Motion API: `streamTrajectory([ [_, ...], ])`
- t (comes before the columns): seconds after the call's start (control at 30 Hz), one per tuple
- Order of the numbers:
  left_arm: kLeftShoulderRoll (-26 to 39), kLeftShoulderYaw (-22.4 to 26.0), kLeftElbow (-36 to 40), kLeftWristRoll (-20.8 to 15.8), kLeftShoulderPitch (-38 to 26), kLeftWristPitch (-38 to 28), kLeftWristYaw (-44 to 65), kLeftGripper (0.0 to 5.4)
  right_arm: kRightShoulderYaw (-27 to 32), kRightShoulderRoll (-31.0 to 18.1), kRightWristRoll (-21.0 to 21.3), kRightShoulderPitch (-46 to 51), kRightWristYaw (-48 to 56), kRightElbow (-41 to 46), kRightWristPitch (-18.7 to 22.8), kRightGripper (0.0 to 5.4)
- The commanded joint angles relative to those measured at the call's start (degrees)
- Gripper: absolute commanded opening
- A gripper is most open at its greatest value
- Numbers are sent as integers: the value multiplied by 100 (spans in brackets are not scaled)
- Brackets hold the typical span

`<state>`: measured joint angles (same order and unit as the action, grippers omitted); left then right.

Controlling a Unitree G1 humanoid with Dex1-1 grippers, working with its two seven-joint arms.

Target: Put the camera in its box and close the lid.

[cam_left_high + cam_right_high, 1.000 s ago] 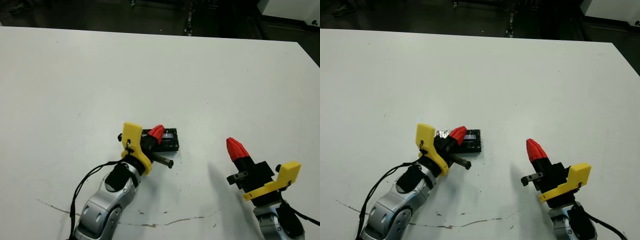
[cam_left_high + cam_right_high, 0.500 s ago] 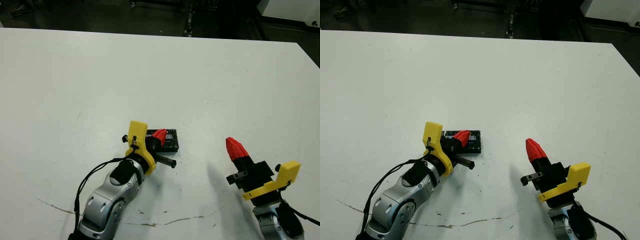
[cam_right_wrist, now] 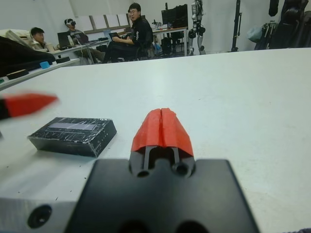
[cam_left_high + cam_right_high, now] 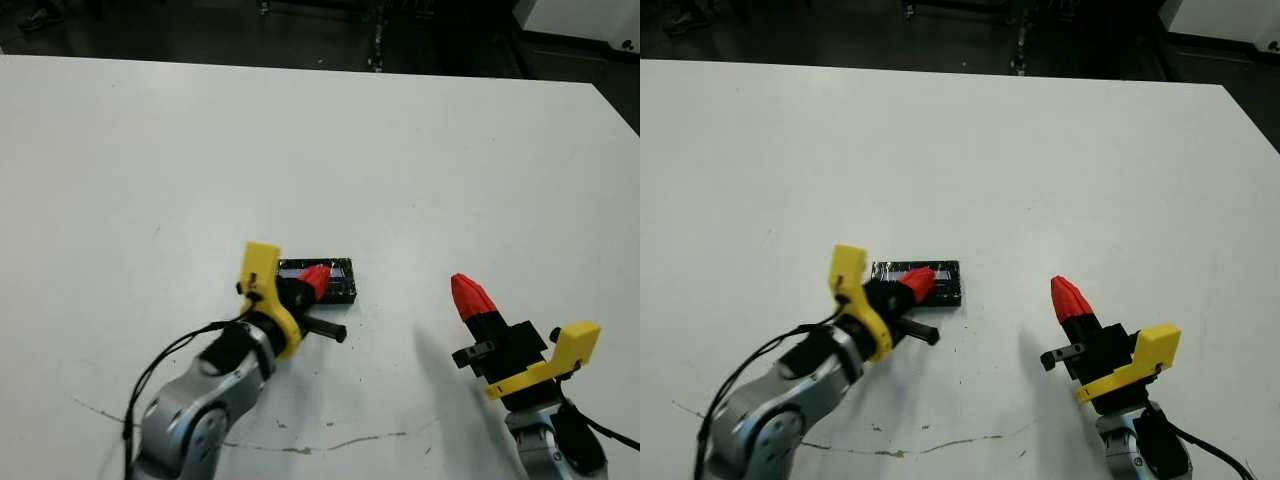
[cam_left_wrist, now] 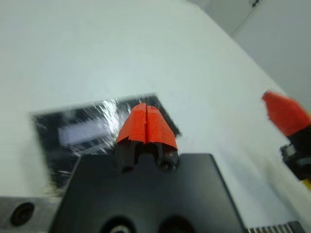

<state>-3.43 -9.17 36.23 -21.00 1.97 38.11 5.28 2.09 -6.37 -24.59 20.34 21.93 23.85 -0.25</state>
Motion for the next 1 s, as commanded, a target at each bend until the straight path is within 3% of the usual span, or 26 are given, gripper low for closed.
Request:
streamTrajectory([
  [0.03,354,293,24,352,197,-1193,290,3,34,3,55,7,-102,32,-2,0],
  [0.27,647,1174,-834,890,500,-3691,478,3,114,2,-18,-98,-220,132,48,0],
  [0.37,635,1401,-1197,1167,684,-4459,372,3,200,-10,-68,-182,-249,134,31,0],
  [0.5,505,1538,-1675,1237,888,-5184,306,3,324,31,-118,-320,-336,119,9,0],
  [0.73,323,1509,-2329,1371,1096,-5865,131,3,436,196,-16,-585,-701,107,-19,0],
  [1.0,266,1363,-2374,1438,1238,-5885,54,3,405,232,120,-593,-762,60,-109,0],
])
